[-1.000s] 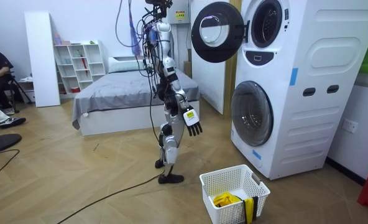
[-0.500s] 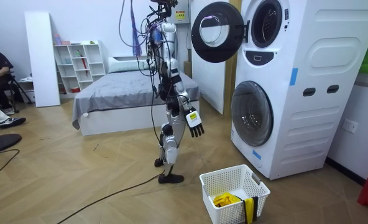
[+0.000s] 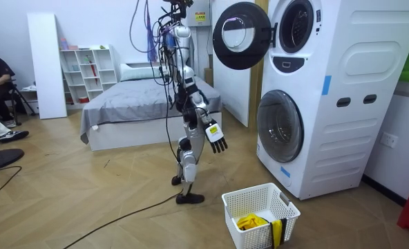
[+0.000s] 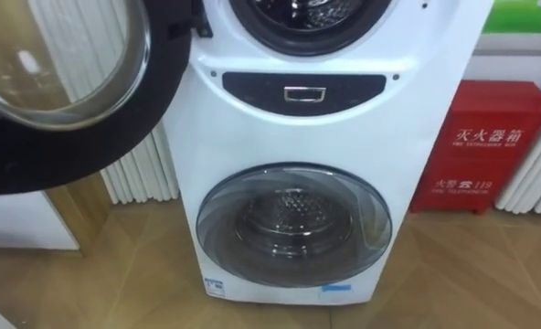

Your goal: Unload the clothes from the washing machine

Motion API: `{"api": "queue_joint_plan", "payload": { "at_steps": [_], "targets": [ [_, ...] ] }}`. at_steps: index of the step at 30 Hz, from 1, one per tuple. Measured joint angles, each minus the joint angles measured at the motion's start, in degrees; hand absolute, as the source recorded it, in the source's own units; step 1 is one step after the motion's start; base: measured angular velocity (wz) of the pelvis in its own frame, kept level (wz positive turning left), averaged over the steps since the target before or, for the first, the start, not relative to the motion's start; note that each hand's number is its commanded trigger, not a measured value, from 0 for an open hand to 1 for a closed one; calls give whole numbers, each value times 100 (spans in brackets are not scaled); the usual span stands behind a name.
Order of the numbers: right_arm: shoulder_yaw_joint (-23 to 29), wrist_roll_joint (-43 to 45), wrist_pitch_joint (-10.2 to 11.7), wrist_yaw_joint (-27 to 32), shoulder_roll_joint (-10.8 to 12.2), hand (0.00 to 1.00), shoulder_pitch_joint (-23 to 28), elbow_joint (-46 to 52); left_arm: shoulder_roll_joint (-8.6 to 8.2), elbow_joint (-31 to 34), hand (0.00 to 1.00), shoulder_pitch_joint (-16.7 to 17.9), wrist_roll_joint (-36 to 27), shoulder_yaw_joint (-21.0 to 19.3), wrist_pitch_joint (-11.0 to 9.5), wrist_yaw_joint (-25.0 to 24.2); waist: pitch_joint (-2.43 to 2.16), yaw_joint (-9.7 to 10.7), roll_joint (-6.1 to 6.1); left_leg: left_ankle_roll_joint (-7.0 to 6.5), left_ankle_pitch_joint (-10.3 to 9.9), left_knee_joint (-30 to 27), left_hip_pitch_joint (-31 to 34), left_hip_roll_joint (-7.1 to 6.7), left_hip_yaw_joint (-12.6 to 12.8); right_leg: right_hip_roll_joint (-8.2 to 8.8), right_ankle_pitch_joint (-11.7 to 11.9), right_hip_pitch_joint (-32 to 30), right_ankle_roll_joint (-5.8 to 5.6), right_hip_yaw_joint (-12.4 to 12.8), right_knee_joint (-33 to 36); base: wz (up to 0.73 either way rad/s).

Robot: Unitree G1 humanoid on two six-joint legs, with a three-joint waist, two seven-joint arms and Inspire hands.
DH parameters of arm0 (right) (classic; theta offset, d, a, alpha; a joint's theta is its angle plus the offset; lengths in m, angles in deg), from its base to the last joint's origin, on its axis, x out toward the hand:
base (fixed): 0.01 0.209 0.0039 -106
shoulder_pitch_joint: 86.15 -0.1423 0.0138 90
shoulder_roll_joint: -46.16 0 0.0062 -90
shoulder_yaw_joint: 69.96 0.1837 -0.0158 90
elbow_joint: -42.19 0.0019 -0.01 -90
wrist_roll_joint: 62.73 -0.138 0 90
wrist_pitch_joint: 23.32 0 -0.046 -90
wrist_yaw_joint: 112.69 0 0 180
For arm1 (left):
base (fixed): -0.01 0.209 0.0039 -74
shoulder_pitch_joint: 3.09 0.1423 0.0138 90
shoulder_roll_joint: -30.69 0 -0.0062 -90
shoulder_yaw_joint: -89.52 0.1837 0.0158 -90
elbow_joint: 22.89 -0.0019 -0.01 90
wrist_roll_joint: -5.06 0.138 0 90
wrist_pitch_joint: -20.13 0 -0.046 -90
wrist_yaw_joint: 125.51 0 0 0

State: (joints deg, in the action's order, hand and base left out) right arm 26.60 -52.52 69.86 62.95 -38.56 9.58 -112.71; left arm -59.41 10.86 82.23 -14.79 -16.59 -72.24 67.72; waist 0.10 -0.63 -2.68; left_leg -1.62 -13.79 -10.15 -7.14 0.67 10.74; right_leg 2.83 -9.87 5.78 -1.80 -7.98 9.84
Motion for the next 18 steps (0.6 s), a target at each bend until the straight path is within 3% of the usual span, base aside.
{"api": "queue_joint_plan", "payload": {
  "at_steps": [1, 3, 5, 7, 9, 11, 13, 17, 18],
  "targets": [
    [70, 147, 0, 2, -18, 0, 3, 0, 113, 221, 0, -133, -95, -2, -2, 31, 1, 22, -68, -1, 1, 13, 1, -6, 1, -1, 0, -47, 0, 20, 1, -9],
    [158, 172, -8, 3, -27, 0, 49, 20, 228, 541, 0, -341, -119, -100, 17, 60, -50, 22, -146, -5, 4, 43, 10, -14, -11, -6, 0, -69, -2, 43, -5, -13],
    [148, 129, -12, -11, -25, 0, 124, 137, 409, 926, 0, -494, -204, -117, 25, 77, -68, 0, -180, -3, 8, 43, 8, -13, -12, -10, 0, -71, -2, 62, -4, -14],
    [151, 133, 1, -13, -31, 0, 111, 255, 667, 1472, 0, -682, -201, -103, 25, 94, -52, 49, -174, -3, 9, 52, -11, -14, -43, -24, 1, -86, -2, 143, -19, -18],
    [152, 119, 43, -10, -34, 0, 100, 245, 765, 1901, 0, -876, -196, -92, 30, 144, -47, 113, -165, -3, 8, 63, -10, -29, -184, -20, 1, -70, -1, 115, -23, 4],
    [155, 86, 59, -11, -38, 0, 135, 251, 785, 2228, 0, -910, -211, -103, 342, 340, -20, 100, -179, -3, 8, 67, 2, -34, -192, -22, 1, -101, -2, 156, -24, 0],
    [157, 94, 53, -44, -21, 0, 189, 271, 788, 2654, 0, -913, -209, -107, 657, 469, -21, 33, -150, -3, 8, 65, 72, -33, -220, -24, 1, -154, -1, 149, -26, 5],
    [222, 360, 53, -94, 5, 0, 185, 275, 787, 3372, 0, -914, -191, -36, 1154, 628, 6, -3, -85, -3, 8, 51, 190, -30, -436, -40, 4, -230, 4, 196, -29, 29],
    [323, 429, 51, -151, 21, 0, 199, 276, 788, 3783, 0, -915, -130, 12, 1560, 749, 22, -51, -54, -3, 9, 52, 199, -21, -535, -56, 18, -202, 27, 238, -49, 35]
  ]
}}
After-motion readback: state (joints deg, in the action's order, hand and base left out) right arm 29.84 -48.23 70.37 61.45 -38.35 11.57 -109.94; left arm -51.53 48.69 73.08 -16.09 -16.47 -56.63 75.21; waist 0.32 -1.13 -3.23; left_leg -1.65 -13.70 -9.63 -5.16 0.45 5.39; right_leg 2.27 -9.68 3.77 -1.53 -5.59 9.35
